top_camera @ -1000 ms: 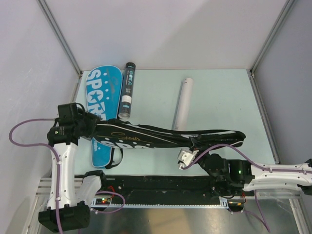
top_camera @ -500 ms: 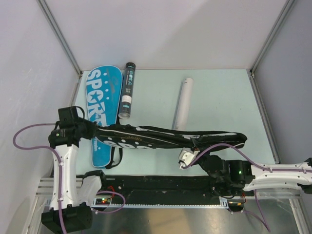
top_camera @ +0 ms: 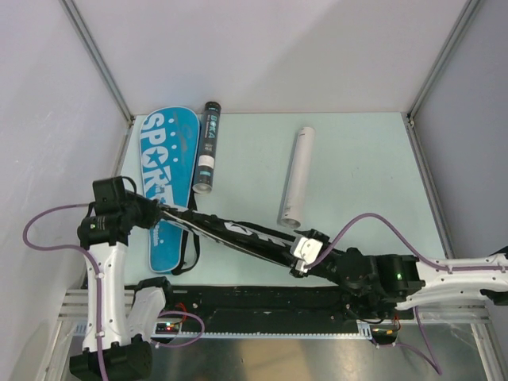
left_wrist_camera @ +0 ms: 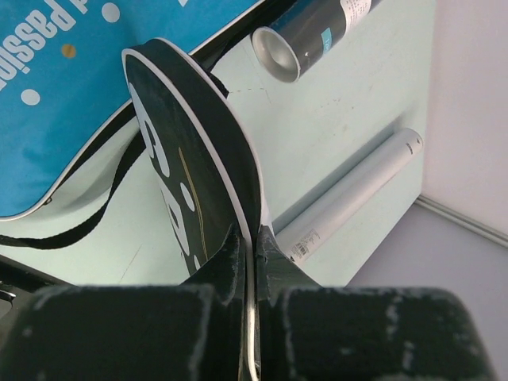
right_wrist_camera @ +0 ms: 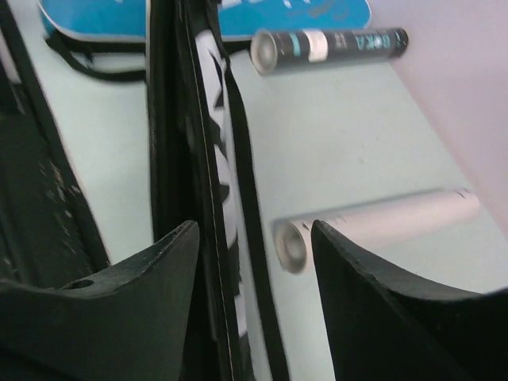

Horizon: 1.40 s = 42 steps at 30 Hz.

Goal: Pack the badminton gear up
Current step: Place the racket bag at the center of the board, then zip the racket bag at the center of the board.

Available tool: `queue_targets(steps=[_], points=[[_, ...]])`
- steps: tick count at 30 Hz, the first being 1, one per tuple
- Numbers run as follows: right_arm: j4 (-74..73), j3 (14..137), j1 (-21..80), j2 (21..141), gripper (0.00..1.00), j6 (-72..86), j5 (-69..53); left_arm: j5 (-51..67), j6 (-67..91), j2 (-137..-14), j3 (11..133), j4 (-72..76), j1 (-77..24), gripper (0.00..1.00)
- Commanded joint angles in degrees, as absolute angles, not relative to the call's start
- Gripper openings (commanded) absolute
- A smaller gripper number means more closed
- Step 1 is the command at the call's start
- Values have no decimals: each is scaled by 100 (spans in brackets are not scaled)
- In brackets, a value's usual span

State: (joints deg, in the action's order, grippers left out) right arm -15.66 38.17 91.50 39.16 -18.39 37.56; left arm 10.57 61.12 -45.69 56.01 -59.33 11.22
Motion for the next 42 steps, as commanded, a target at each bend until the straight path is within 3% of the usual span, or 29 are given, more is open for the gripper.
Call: queue_targets(steps=[1,12,26,28,31,32,35,42], points=[[-427,4253,8825,4087,64,-1495,2966,1323,6333,-4528,5570,-5886,1134,0],[-293,4544,6038,5161,64,-315,-410,1551,6237,-4562,5541,-5469,1032,0],[-974,4780,5688,6407,63,-284,-1808,1539,6452,-4202,5363,-5048,999,0],[-1006,4785,5658,6453,56,-286,-1795,1523,6467,-4175,5360,-5041,999,0],[-1039,4789,5606,6382,15,-383,-1551,1460,6549,-4126,5334,-5037,1000,0],[-1042,4812,5594,6311,8,-446,-1457,1403,6583,-4111,5317,-5036,1001,0],[-1129,5039,5424,6003,1,-763,-1465,1009,6661,-4095,5285,-5028,974,0],[-1697,5574,4892,5897,0,-1219,-2190,381,7099,-3971,5168,-5035,541,0]])
